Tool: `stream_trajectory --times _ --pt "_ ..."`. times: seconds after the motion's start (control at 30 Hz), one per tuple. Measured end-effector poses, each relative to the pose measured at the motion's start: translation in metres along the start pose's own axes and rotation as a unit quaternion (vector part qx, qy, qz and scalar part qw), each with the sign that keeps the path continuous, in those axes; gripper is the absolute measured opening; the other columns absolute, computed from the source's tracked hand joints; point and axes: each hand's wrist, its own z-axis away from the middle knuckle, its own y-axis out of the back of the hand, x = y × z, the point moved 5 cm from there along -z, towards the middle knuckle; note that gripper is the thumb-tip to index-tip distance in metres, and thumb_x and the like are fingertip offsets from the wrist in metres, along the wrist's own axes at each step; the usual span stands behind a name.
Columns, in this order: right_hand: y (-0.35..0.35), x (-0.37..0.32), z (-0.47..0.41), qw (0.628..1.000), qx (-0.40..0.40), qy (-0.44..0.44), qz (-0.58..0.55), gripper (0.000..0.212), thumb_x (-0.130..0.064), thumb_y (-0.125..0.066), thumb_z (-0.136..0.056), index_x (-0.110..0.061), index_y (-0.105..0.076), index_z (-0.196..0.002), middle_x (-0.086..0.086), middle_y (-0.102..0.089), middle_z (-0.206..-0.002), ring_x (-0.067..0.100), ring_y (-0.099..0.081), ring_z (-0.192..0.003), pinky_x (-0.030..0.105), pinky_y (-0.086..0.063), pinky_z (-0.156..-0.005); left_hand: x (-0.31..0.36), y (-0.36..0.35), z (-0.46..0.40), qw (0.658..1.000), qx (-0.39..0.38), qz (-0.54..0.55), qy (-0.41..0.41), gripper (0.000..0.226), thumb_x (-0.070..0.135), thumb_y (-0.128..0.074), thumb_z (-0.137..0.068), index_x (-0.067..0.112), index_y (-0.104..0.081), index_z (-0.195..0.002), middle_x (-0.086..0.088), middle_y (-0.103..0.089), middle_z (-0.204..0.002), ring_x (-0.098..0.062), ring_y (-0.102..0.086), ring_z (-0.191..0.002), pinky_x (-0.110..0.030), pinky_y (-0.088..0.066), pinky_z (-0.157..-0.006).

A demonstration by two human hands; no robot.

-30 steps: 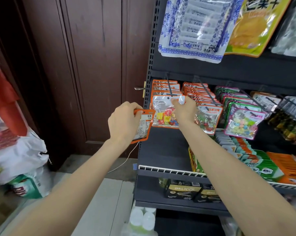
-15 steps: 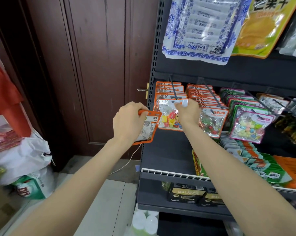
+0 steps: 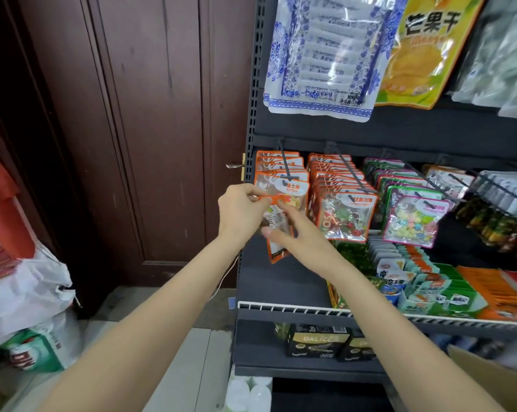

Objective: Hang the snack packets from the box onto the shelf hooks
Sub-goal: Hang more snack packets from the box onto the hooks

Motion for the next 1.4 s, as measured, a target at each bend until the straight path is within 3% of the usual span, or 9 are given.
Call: stream_trajectory --times 0.2,0.37,0.5,0.67,0.8,0.93,1.2,1.3,1.4 --pt "0.012 0.004 0.001 0.991 0.127 0.024 -0.037 0.036 0.000 -0.049 -0.090 -0.018 -0.052 -0.122 -0.009 -0.062 -0.096 -0.007 -0.055 -0.079 0.006 -0.042 -0.066 0.013 -0.017 0.019 0.991 -0.097 0.031 -0.086 0.027 0.041 -0.060 -0.089 0.020 -0.076 -0.097 0.008 -0.072 -0.086 -0.002 -0.064 -0.081 -0.027 -0.053 -0.082" --pt "0.023 0.018 -0.003 0.964 0.184 0.003 -0.189 0.058 0.012 -0.051 -0.086 -0.032 -0.043 -0.123 -0.002 -0.060 -0.117 0.010 -0.060 -0.093 0.020 -0.050 -0.070 -0.016 -0.011 0.008 0.981 -0.136 -0.084 -0.114 0.052 0.028 -0.065 -0.087 0.025 -0.049 -0.137 -0.003 -0.046 -0.134 -0.017 -0.041 -0.127 -0.034 -0.034 -0.109" --pt "0.025 0.022 -0.012 0.953 0.170 0.016 -0.251 0.071 0.015 -0.052 -0.084 -0.041 -0.041 -0.126 -0.005 -0.058 -0.121 0.016 -0.063 -0.099 0.031 -0.054 -0.073 -0.028 -0.018 0.000 0.975 -0.220 -0.017 -0.036 0.075 0.031 -0.071 -0.082 0.032 -0.032 -0.145 -0.002 -0.048 -0.131 -0.019 -0.051 -0.120 -0.036 -0.043 -0.102" --pt "0.032 0.026 -0.030 0.965 0.214 0.005 -0.149 0.043 -0.001 -0.053 -0.092 -0.032 -0.057 -0.121 -0.013 -0.051 -0.084 0.013 -0.053 -0.080 0.017 -0.050 -0.072 -0.026 -0.022 -0.012 0.985 -0.157 -0.054 -0.049 0.073 0.032 -0.074 -0.080 0.031 -0.038 -0.143 -0.003 -0.046 -0.117 -0.020 -0.050 -0.108 -0.028 -0.041 -0.096" --pt "0.032 0.029 -0.040 0.967 0.231 -0.007 -0.107 0.041 -0.006 -0.052 -0.094 -0.025 -0.056 -0.129 -0.001 -0.061 -0.120 0.019 -0.056 -0.113 0.041 -0.045 -0.102 -0.025 -0.028 -0.017 0.987 -0.135 -0.055 -0.062 0.072 0.030 -0.072 -0.082 0.029 -0.037 -0.144 -0.004 -0.042 -0.116 -0.016 -0.047 -0.105 -0.019 -0.034 -0.088" --pt "0.032 0.037 -0.038 0.971 0.223 -0.017 -0.085 0.045 -0.001 -0.046 -0.095 -0.023 -0.051 -0.134 -0.001 -0.061 -0.102 0.020 -0.054 -0.086 0.046 -0.048 -0.094 -0.030 -0.036 -0.018 0.984 -0.156 -0.063 -0.060 0.074 0.030 -0.071 -0.082 0.030 -0.033 -0.145 -0.006 -0.043 -0.119 -0.017 -0.047 -0.109 -0.021 -0.033 -0.090" --pt "0.023 0.047 -0.057 0.972 0.203 -0.018 0.116 0.050 -0.016 -0.053 -0.095 -0.021 -0.038 -0.142 0.004 -0.038 -0.114 0.010 -0.042 -0.095 0.013 -0.029 -0.087 -0.040 -0.044 -0.033 0.982 -0.137 -0.104 -0.071 0.073 0.017 -0.068 -0.086 0.024 -0.029 -0.147 -0.004 -0.034 -0.115 -0.014 -0.044 -0.102 -0.008 -0.030 -0.087" --pt "0.018 0.050 -0.069 0.964 0.213 -0.029 0.154 0.055 -0.019 -0.057 -0.093 -0.017 -0.034 -0.142 0.000 -0.033 -0.128 0.019 -0.042 -0.120 0.000 -0.032 -0.087 -0.040 -0.053 -0.044 0.973 -0.135 -0.171 -0.075 0.073 0.010 -0.064 -0.088 0.024 -0.025 -0.148 -0.010 -0.032 -0.126 -0.021 -0.050 -0.105 -0.026 -0.044 -0.097" --pt "0.015 0.044 -0.081 0.958 0.171 -0.041 0.228 0.056 -0.016 -0.055 -0.093 -0.014 -0.029 -0.143 0.005 -0.017 -0.148 0.024 -0.025 -0.136 0.015 -0.035 -0.102 -0.037 -0.058 -0.054 0.968 -0.121 -0.211 -0.059 0.068 0.007 -0.062 -0.089 0.025 -0.031 -0.147 -0.012 -0.034 -0.127 -0.027 -0.048 -0.110 -0.036 -0.047 -0.093"
